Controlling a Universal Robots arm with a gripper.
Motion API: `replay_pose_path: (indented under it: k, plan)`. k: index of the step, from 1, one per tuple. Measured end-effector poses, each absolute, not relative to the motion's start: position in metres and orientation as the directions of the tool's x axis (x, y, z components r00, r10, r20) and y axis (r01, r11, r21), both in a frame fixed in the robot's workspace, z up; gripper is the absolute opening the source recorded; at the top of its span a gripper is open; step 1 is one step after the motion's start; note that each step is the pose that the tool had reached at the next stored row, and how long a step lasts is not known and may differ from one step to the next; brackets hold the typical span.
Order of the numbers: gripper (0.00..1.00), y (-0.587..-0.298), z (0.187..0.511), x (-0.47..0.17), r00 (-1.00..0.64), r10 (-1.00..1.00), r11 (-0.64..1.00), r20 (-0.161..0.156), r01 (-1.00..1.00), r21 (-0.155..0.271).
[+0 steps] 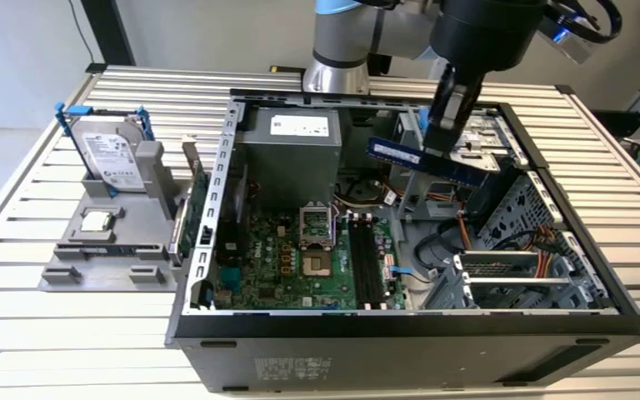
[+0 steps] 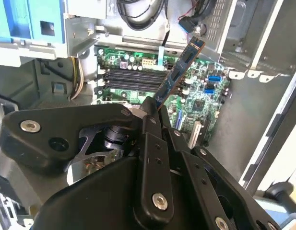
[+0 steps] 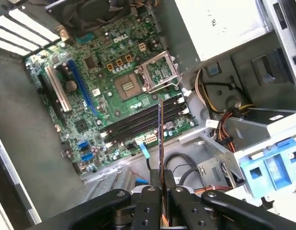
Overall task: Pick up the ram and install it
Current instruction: 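Insert the ram into the slot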
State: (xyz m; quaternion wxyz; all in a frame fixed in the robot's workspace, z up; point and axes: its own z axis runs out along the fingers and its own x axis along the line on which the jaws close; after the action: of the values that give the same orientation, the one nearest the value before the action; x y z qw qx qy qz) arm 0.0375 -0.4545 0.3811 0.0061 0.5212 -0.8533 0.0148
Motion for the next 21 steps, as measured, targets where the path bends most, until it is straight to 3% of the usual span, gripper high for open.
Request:
replay_pose_path:
  k: [21]
  plan:
    - [0.0, -0.4545, 0.381, 0.0375, -0.738, -0.675, 0.738, 0.026, -0.675, -0.019]
